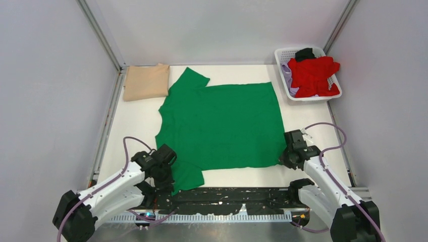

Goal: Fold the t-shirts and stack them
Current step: Grab the side of the flattened tshirt closest away from the robot with both arms, then fold the flattened tshirt in 1/3 of the way

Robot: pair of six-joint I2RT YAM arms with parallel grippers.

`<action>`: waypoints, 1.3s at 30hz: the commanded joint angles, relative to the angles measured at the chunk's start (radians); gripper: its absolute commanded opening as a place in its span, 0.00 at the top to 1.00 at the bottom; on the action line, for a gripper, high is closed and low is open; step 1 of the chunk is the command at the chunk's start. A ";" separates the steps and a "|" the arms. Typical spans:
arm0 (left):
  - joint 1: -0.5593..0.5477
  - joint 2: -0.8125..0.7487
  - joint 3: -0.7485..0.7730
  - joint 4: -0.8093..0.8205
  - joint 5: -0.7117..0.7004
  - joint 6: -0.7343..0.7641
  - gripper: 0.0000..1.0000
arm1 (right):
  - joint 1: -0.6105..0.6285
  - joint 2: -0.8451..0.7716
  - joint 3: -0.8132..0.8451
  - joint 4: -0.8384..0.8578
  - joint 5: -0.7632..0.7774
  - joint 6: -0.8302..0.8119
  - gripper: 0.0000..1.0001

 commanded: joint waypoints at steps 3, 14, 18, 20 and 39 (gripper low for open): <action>-0.006 -0.108 0.004 -0.014 0.087 -0.011 1.00 | -0.001 -0.039 0.005 -0.026 -0.017 -0.039 0.95; -0.002 -0.034 0.198 0.153 0.175 0.124 1.00 | 0.000 -0.057 0.080 0.075 -0.111 -0.123 0.95; 0.051 0.045 0.271 0.183 0.232 0.192 1.00 | 0.000 -0.017 0.131 0.123 -0.126 -0.134 0.95; 0.107 0.094 0.297 0.210 0.274 0.215 1.00 | 0.000 0.002 0.157 0.142 -0.129 -0.131 0.95; 0.469 0.453 0.595 0.414 0.336 0.226 1.00 | -0.073 0.193 0.319 0.252 -0.102 -0.127 0.95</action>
